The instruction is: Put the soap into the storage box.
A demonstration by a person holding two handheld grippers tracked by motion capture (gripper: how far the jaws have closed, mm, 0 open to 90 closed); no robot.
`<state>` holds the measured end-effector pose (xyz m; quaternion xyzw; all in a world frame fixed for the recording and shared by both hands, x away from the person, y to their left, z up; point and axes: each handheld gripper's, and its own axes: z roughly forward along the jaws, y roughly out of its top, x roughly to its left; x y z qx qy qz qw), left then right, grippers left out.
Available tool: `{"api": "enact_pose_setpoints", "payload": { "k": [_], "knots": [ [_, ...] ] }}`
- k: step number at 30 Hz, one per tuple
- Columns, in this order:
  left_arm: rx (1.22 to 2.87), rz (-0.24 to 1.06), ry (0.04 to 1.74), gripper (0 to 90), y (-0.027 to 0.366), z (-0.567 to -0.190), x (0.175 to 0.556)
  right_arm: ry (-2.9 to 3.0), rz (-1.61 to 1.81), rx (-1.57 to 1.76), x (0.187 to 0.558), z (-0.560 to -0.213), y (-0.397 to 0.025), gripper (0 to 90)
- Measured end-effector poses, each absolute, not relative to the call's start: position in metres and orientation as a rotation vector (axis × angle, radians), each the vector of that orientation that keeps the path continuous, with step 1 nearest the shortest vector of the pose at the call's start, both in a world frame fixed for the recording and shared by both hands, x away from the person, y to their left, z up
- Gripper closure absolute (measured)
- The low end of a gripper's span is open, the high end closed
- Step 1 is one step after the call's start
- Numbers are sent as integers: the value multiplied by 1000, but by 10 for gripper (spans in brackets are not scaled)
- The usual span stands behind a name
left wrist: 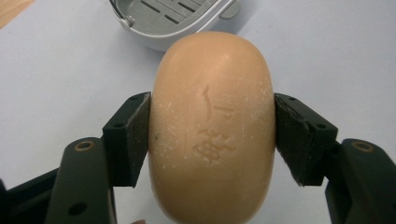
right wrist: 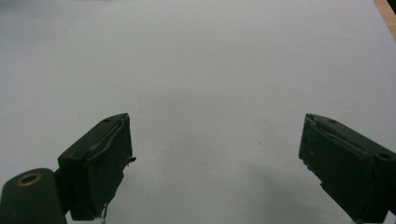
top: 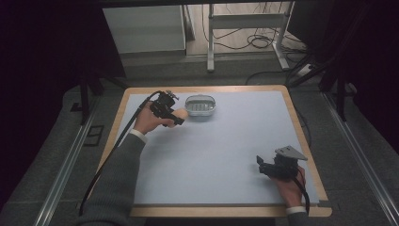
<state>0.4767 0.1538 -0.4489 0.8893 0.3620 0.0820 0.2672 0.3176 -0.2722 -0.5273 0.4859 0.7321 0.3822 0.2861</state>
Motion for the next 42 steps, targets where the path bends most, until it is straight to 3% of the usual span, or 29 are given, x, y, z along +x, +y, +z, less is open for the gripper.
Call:
{"api": "enact_pose_setpoints", "payload": {
  "k": [42],
  "knots": [
    [2460, 221, 906, 329, 112, -441, 535, 1954, 1029, 1298, 318, -527, -273, 98]
  ]
}}
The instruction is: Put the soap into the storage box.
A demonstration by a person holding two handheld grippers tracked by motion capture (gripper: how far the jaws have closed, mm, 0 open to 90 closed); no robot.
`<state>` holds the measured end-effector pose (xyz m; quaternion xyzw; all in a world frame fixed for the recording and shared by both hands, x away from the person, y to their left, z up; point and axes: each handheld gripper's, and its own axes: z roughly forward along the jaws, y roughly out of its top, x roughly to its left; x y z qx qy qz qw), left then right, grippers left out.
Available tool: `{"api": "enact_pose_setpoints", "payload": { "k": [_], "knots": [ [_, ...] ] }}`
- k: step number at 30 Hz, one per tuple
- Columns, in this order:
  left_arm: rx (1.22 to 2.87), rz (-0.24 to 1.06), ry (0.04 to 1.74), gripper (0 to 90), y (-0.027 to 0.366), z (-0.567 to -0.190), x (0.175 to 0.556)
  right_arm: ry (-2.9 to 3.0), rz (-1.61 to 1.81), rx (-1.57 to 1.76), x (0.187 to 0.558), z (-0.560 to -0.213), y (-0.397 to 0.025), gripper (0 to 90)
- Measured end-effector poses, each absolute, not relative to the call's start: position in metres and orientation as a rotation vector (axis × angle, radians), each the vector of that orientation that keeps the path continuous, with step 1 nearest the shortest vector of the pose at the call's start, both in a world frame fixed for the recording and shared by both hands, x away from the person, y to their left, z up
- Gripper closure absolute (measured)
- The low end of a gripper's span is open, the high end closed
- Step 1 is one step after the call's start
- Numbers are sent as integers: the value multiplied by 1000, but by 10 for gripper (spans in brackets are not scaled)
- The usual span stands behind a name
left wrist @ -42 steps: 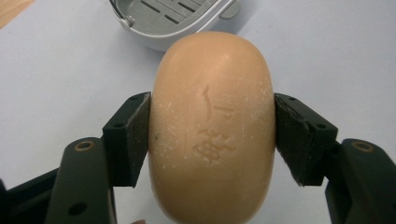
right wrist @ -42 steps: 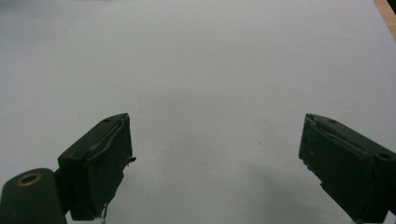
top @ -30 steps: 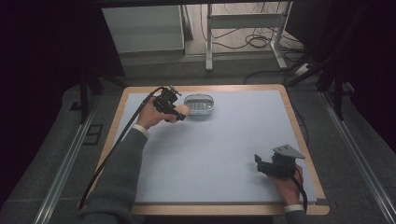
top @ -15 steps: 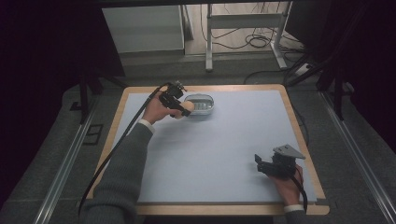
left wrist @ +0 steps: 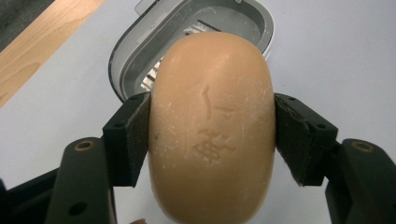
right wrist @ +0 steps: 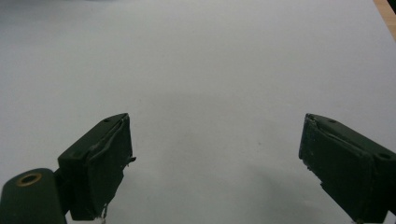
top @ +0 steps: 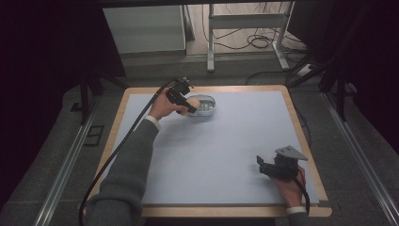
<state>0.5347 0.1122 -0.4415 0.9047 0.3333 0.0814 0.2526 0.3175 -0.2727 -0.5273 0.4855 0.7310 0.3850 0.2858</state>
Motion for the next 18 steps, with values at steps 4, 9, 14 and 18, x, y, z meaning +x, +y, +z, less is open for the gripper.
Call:
{"api": "enact_pose_setpoints", "payload": {
  "k": [4, 9, 14, 18],
  "knots": [
    [2460, 216, 907, 329, 110, -442, 540, 1956, 1027, 1298, 318, -527, -273, 98],
    [2475, 227, 888, 329, 107, -443, 546, 1956, 1025, 1297, 318, -527, -272, 98],
    [2492, 229, 871, 329, 101, -444, 553, 1956, 1025, 1298, 318, -527, -272, 98],
    [2486, 227, 867, 329, 94, -446, 558, 1956, 1026, 1298, 317, -527, -273, 98]
  ]
}}
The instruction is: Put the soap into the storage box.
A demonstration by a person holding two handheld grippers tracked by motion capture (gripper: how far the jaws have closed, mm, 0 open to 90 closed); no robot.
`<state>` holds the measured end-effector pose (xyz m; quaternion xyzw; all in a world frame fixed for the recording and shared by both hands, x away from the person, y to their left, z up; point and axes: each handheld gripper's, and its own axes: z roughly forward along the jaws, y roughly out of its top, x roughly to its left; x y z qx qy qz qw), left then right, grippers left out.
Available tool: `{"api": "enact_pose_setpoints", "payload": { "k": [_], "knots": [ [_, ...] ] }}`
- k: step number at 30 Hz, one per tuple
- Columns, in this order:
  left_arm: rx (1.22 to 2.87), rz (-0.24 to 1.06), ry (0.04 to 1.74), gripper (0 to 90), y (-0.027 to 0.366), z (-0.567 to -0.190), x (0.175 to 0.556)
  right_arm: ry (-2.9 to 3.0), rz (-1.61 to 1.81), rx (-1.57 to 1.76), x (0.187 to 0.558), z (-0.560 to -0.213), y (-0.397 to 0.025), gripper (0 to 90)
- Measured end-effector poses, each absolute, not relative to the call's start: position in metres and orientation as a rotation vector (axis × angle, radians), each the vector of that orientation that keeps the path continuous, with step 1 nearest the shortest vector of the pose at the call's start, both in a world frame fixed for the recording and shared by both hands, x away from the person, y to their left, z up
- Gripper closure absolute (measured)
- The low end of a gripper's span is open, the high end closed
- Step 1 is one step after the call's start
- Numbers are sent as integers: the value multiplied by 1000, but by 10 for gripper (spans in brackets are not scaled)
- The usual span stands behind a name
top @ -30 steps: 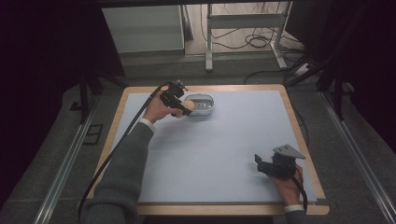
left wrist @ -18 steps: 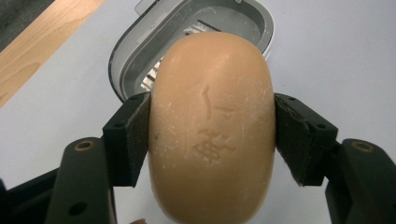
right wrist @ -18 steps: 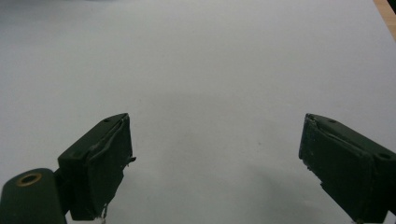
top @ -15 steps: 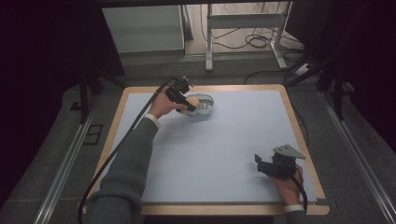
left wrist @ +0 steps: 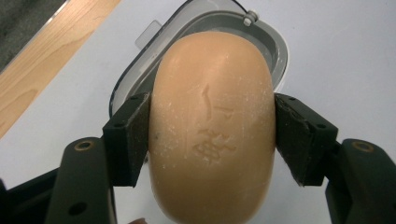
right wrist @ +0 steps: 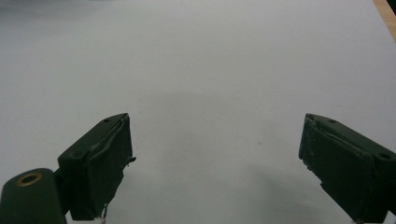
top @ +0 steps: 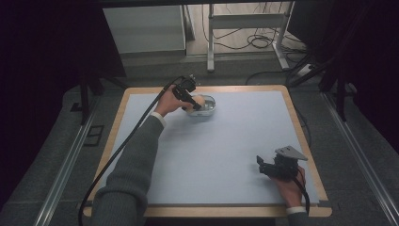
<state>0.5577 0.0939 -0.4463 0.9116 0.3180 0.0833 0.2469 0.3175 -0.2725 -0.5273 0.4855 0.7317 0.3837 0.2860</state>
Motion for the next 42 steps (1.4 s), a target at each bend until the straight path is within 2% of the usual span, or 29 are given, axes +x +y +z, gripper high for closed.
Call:
{"api": "enact_pose_setpoints", "payload": {
  "k": [29, 42],
  "knots": [
    [2521, 183, 868, 322, 84, -466, 577, 1956, 1018, 1302, 318, -527, -272, 98],
    [2424, 207, 841, 267, 91, -442, 560, 1955, 1019, 1301, 318, -527, -272, 98]
  ]
}}
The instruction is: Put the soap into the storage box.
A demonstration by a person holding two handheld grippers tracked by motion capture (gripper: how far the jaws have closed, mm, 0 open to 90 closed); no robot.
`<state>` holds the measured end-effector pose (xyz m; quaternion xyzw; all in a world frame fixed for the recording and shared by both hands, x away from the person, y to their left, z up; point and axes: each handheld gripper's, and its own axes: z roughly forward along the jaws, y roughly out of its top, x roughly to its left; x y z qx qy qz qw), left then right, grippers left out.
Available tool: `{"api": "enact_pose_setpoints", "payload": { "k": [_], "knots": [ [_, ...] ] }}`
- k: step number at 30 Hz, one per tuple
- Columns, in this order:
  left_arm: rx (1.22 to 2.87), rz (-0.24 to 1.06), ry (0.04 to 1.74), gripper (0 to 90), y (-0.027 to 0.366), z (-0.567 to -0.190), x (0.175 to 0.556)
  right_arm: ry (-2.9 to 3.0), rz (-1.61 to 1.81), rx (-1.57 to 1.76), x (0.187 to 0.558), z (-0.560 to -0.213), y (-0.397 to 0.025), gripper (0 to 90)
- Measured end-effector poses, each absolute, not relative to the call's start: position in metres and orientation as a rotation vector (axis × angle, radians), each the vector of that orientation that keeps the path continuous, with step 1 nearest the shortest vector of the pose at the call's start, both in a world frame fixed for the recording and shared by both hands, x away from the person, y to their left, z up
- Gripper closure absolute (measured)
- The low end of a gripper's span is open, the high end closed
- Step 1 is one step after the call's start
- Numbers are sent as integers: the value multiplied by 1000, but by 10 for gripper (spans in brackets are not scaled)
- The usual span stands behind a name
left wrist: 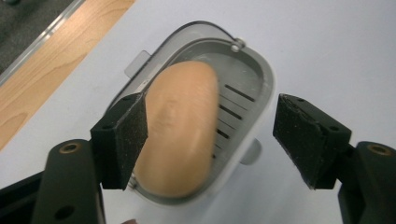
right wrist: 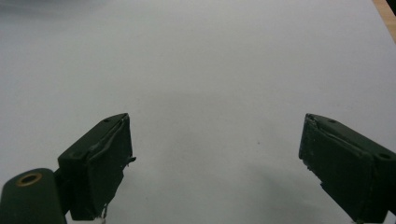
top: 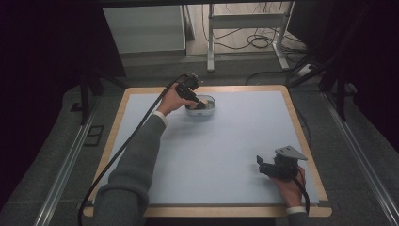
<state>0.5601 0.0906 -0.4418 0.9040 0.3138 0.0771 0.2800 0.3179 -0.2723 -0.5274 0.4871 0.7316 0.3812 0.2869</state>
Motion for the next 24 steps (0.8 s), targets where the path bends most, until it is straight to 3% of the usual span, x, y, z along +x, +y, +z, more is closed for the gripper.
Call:
{"api": "enact_pose_setpoints", "payload": {
  "k": [13, 24],
  "knots": [
    [2358, 247, 817, 260, 117, -433, 526, 1955, 1012, 1300, 318, -527, -272, 98],
    [2281, 284, 832, 246, 154, -436, 469, 1949, 1003, 1297, 318, -528, -271, 98]
  ]
}}
